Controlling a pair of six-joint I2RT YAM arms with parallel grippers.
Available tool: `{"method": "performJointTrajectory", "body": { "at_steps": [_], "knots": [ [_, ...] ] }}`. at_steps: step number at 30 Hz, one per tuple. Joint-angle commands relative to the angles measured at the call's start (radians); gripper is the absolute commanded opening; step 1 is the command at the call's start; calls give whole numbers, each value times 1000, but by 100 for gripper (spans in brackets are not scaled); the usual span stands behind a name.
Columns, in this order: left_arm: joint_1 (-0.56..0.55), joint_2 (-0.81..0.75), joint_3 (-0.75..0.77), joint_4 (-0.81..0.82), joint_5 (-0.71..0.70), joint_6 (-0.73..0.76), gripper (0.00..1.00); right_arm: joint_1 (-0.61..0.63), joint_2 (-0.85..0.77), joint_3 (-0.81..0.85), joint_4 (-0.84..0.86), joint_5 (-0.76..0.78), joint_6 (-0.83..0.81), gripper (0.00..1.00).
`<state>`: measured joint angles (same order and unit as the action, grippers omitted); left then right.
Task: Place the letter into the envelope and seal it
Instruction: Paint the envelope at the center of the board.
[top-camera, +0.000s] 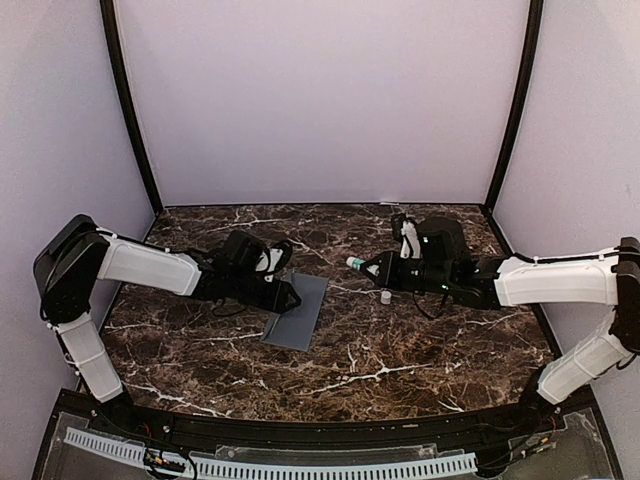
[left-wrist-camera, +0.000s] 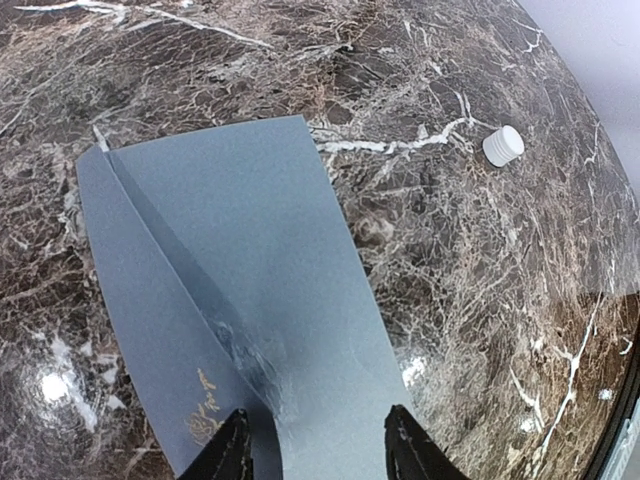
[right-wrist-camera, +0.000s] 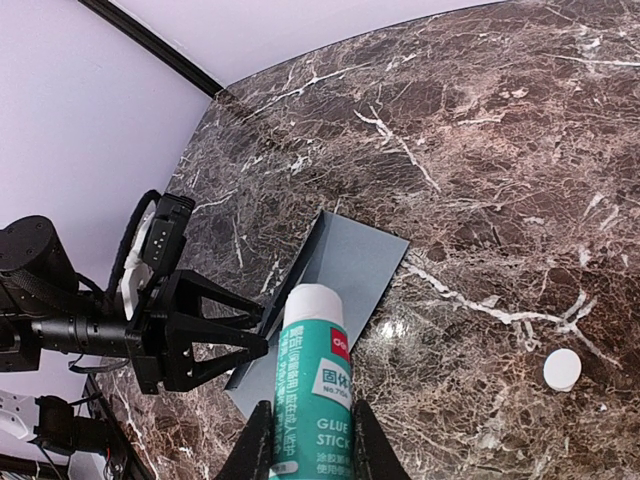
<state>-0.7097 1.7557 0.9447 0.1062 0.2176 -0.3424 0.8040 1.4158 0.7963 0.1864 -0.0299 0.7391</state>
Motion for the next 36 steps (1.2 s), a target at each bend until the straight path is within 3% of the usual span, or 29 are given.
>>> {"method": "performJointTrajectory", "body": {
  "at_steps": [1,28,36],
  "knots": [
    [-2,23,19,30,47,-17,45,-6,-17,-3,27,5,7,1],
    [14,94,-64,52,169,-108,45,-6,-31,-14,21,17,12,1],
    [25,77,-21,34,192,-102,45,-5,-52,-22,15,24,13,1]
  ]
}}
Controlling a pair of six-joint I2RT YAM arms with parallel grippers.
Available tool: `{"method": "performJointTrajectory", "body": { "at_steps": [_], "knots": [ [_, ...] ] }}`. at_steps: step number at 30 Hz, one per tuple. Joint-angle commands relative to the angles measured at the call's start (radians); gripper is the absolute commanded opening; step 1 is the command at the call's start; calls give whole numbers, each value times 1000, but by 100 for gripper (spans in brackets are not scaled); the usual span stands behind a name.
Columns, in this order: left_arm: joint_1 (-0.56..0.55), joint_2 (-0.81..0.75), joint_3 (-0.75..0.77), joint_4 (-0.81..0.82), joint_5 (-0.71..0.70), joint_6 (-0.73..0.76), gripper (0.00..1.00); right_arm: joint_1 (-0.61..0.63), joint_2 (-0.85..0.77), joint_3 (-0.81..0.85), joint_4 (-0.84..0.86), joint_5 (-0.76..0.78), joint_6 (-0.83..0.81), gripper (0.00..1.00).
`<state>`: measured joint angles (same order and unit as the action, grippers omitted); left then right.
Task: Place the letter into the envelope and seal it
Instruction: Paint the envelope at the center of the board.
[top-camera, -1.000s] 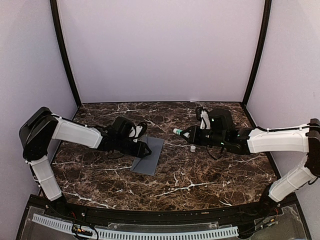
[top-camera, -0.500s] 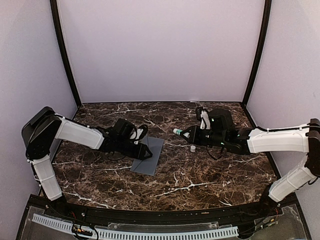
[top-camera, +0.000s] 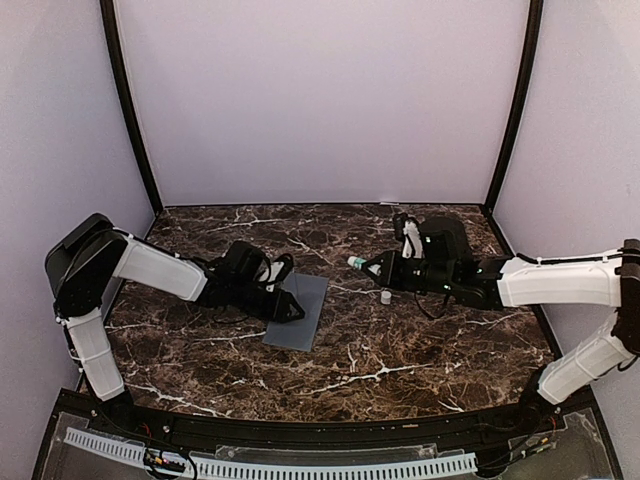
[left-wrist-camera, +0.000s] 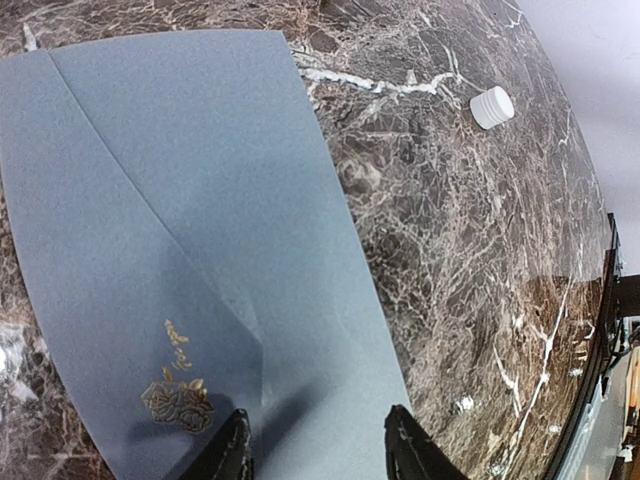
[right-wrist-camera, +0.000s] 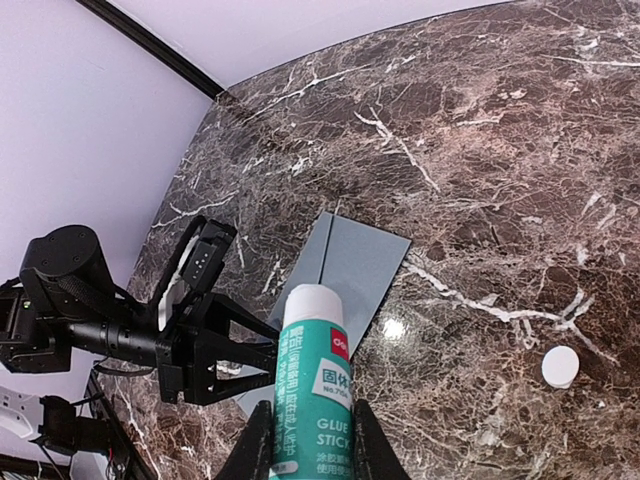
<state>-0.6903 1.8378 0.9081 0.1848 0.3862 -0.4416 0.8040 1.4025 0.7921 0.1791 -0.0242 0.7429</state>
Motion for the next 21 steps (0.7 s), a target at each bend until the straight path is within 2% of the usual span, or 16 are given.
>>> {"method": "performJointTrajectory", "body": {
  "at_steps": [1,9,21],
  "knots": [
    [8,-19,24,-49,23,-1,45,-6,-42,-19,21,20,10,1],
    [13,-31,96,-47,18,15,45,-6,-48,-21,16,20,10,1],
    [23,-7,94,-28,-6,23,45,-6,-48,-18,10,21,7,1]
  ]
}}
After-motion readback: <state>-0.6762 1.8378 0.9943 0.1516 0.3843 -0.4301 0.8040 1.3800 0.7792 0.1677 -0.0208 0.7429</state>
